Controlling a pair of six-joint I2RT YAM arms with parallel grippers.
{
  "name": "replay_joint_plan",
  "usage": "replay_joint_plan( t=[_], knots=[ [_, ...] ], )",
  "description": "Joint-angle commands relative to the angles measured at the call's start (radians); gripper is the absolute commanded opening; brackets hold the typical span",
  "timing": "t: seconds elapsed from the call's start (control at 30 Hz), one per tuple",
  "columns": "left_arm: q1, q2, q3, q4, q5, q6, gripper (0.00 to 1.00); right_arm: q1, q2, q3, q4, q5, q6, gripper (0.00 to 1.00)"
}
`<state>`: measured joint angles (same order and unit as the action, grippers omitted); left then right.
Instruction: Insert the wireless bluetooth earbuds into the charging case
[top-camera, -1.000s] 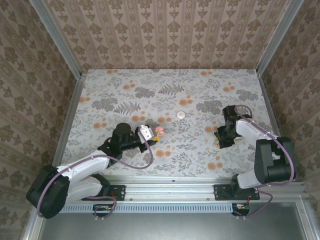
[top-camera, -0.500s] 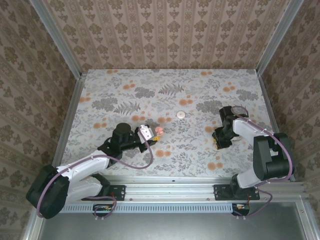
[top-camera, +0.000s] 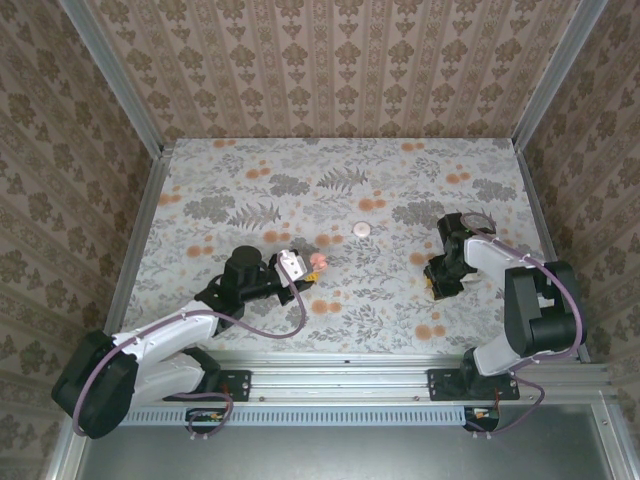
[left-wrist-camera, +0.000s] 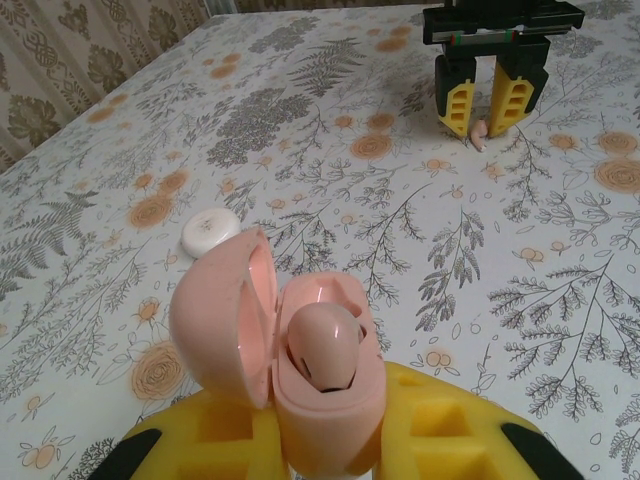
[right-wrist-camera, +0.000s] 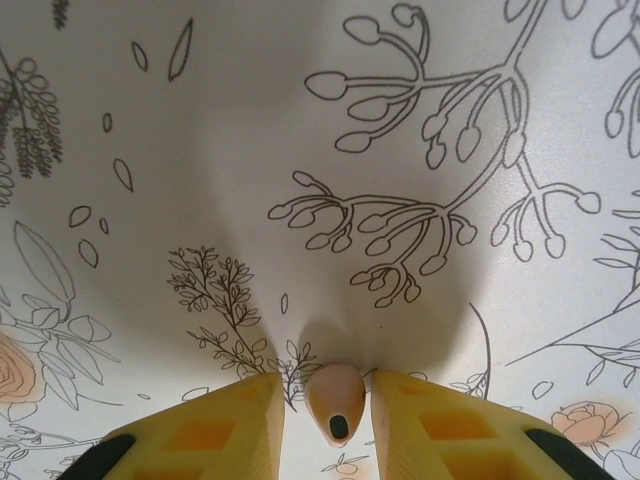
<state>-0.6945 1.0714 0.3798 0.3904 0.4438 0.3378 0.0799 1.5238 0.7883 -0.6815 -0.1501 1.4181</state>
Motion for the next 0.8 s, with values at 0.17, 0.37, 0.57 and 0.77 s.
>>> replay_joint_plan(
  t=[0.17,0.37,0.57,0.77],
  knots=[
    [-0.005,-0.022,0.016,-0.007,-0.007,0.02,0.0,0.004,0.026,-0.027,0.001,-0.005,0.016,0.26],
    [-0.006,-0.022,0.018,-0.01,-0.008,0.02,0.0,0.005,0.013,-0.04,0.009,0.015,0.024,0.2],
    [-0.008,-0.021,0.026,-0.024,-0.001,0.018,0.0,0.013,-0.034,-0.031,0.016,0.042,-0.024,0.19],
    [-0.011,0.006,0.041,-0.029,0.013,0.0,0.0,0.062,-0.125,-0.068,0.045,0.073,-0.067,0.19]
  ],
)
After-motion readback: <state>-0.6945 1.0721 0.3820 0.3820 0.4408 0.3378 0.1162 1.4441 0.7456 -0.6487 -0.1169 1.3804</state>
